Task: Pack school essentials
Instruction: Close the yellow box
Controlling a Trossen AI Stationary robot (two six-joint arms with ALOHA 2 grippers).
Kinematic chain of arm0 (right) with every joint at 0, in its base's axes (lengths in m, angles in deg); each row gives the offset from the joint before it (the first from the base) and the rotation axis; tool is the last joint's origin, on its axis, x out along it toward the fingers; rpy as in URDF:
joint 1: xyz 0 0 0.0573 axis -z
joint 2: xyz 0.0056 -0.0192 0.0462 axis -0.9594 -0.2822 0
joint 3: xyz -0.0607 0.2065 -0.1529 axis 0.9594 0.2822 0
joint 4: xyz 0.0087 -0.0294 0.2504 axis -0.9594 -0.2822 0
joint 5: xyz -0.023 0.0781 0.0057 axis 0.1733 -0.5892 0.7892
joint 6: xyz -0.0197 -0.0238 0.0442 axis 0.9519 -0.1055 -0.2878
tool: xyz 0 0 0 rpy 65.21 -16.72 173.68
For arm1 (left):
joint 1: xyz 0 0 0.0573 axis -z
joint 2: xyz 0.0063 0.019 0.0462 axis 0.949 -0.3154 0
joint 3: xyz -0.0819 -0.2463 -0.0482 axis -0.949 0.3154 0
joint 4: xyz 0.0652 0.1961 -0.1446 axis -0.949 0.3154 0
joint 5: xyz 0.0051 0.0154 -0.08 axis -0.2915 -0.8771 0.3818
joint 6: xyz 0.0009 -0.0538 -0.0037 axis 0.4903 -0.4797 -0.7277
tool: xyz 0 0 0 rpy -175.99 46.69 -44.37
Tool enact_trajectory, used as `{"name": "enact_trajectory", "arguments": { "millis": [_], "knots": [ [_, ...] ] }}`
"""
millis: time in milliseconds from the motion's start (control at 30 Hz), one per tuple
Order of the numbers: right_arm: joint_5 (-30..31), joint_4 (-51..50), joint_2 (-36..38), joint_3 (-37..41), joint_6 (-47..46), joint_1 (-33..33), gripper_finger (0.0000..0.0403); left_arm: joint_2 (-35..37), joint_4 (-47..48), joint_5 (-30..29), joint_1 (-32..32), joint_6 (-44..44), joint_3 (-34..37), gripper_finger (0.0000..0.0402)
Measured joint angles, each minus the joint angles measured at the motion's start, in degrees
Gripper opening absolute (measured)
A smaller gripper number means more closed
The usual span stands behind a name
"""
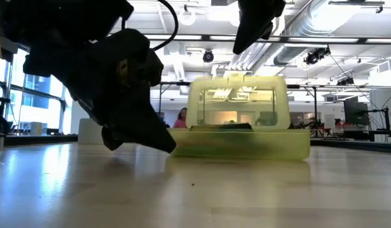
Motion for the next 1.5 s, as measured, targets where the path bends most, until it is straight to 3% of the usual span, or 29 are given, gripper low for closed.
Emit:
{"name": "enact_trajectory", "arguments": {
  "millis": [100, 300, 367, 667, 800, 1000, 1333, 1500],
  "knots": [
    [2.3, 0.7, 0.0, 0.0, 0.1, -0.8, 0.0000, 0.0, 1.2, 0.1, 0.0, 0.0, 0.0, 0.0005],
    [20.9, -0.5, 0.0, -0.1, 5.4, 1.9, 0.0000, 0.0, 2.0, 0.2, -0.1, 0.0, 0.0, 0.0005],
    [23.2, -2.0, 0.0, -0.1, 6.4, 5.3, 0.0000, 0.0, 2.0, 0.2, -0.1, 0.0, 0.0, 0.0005],
    [15.9, -7.9, 0.0, -0.1, 6.2, 21.6, 0.0000, 0.0, 2.0, 0.2, -0.3, 0.4, 0.0, 0.0005],
    [8.5, -8.8, 0.0, 0.3, 8.5, 29.9, 0.0000, 0.1, 2.0, 0.2, -1.2, 0.6, 0.0, 0.0005],
    [-1.2, -4.1, 1.0, 9.7, 10.6, 39.7, 0.0000, 0.1, 2.1, 0.9, -2.3, 2.0, 0.0, 0.0005],
    [-12.1, 9.1, 5.7, 24.9, 8.6, 44.3, 0.0000, 0.1, 1.9, 3.7, -4.2, 3.5, 0.0, 0.0005],
    [-13.5, 11.1, 6.0, 28.7, 7.3, 44.9, 0.0009, 0.1, 1.8, 4.8, -4.4, 3.5, 0.0, 0.0005]
  ]
}}
